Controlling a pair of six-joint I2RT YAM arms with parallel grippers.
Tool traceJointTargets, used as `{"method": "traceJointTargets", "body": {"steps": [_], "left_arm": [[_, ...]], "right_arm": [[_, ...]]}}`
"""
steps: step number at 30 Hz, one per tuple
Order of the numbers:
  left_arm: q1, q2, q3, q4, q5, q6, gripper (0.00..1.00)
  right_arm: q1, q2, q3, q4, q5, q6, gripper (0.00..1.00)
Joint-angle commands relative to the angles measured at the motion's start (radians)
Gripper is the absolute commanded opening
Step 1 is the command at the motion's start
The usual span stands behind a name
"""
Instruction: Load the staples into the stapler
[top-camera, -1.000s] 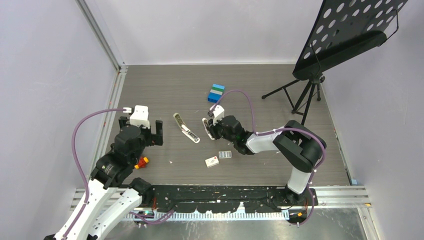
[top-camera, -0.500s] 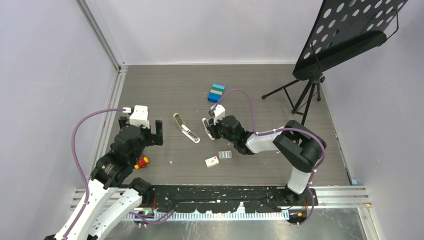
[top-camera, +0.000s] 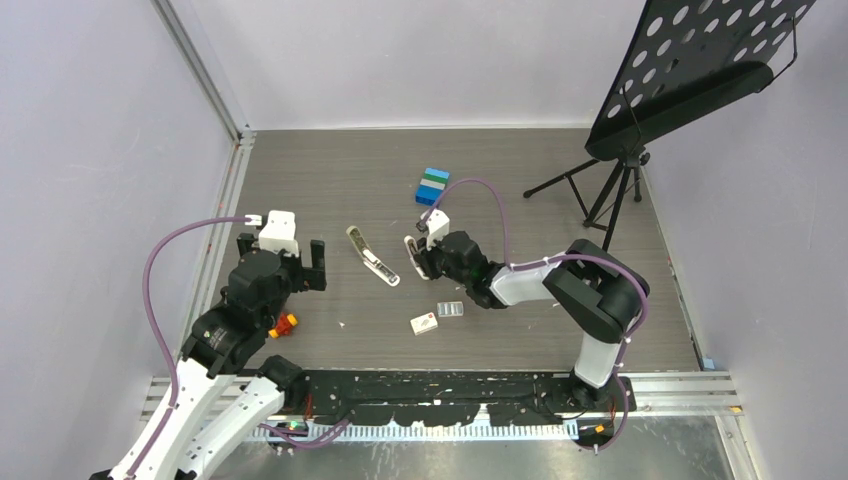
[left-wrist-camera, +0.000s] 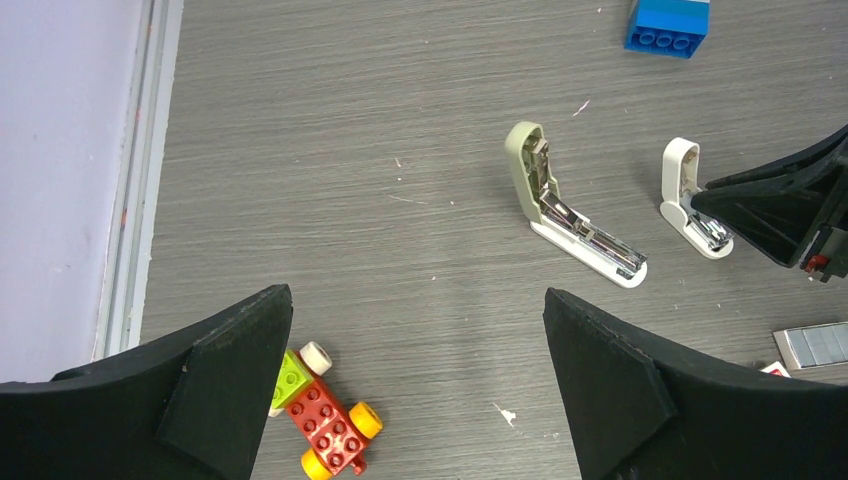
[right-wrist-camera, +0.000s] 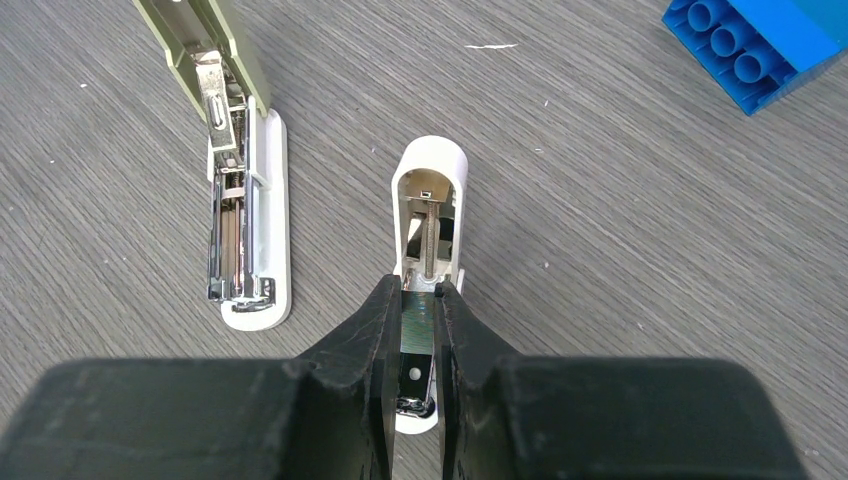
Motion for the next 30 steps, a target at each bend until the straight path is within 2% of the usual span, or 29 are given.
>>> {"method": "traceJointTargets", "body": {"steps": [1,30], "left_arm": [[0.007,0.006,0.004,0.045,0.015,0.000,0.99],[0.013,0.001,0.003,0.044,0.021,-0.001,0.99]], "right_arm": [[-0.002,0.010,0.043,0.017,0.006,0.022,0.06],[-0.002,0.003,0.043,-0.016,0.016,0.003,0.06]]}}
